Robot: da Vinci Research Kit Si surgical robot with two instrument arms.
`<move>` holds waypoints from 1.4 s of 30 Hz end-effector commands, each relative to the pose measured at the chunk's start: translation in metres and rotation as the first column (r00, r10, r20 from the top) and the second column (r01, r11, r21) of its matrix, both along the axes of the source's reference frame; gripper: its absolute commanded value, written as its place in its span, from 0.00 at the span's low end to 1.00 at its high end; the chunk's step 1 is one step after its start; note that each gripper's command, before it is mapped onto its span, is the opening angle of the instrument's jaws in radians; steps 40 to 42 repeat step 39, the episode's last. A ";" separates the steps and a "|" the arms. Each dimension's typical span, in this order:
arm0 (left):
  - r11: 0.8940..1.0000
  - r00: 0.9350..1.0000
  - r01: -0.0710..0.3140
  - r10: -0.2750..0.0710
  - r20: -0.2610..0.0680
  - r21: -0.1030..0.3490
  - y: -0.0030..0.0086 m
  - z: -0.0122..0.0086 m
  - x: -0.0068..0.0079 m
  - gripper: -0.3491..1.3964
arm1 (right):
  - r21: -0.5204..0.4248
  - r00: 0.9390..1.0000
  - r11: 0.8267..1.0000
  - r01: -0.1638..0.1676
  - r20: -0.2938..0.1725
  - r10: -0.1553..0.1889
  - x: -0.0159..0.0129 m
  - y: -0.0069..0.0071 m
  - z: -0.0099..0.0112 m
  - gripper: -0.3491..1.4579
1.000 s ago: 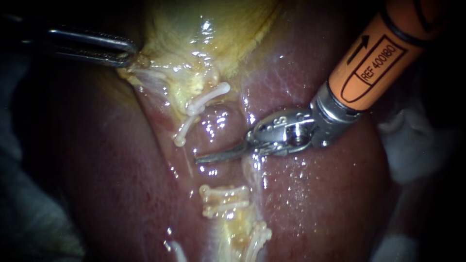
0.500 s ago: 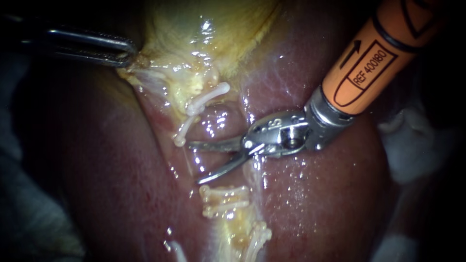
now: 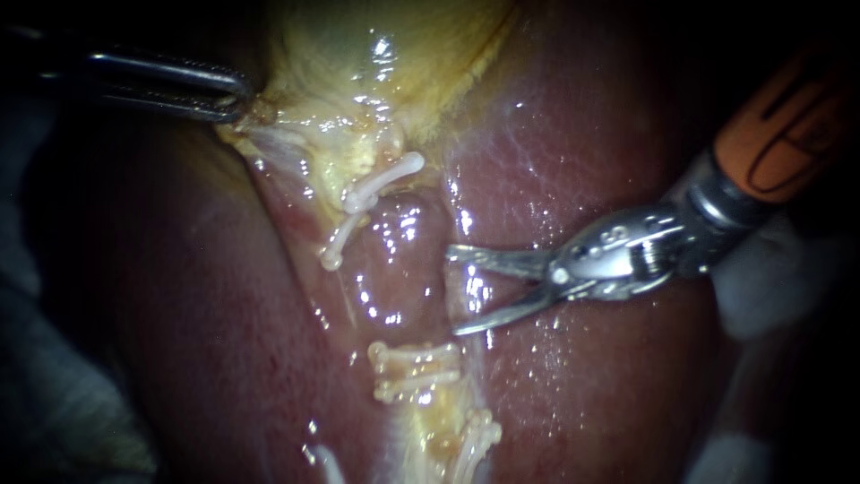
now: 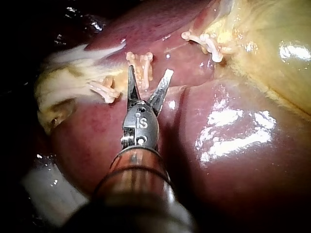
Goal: Go back from the cut right tube
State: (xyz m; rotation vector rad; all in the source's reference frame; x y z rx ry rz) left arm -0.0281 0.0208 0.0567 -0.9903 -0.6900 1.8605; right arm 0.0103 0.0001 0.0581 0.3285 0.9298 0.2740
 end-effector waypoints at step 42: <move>1.000 1.000 -0.016 0.016 0.004 -0.009 -0.0013 0.0051 -0.0036 0.00 | 0.055 0.996 0.998 0.036 0.075 -0.041 -0.0014 0.0008 -0.0013 0.93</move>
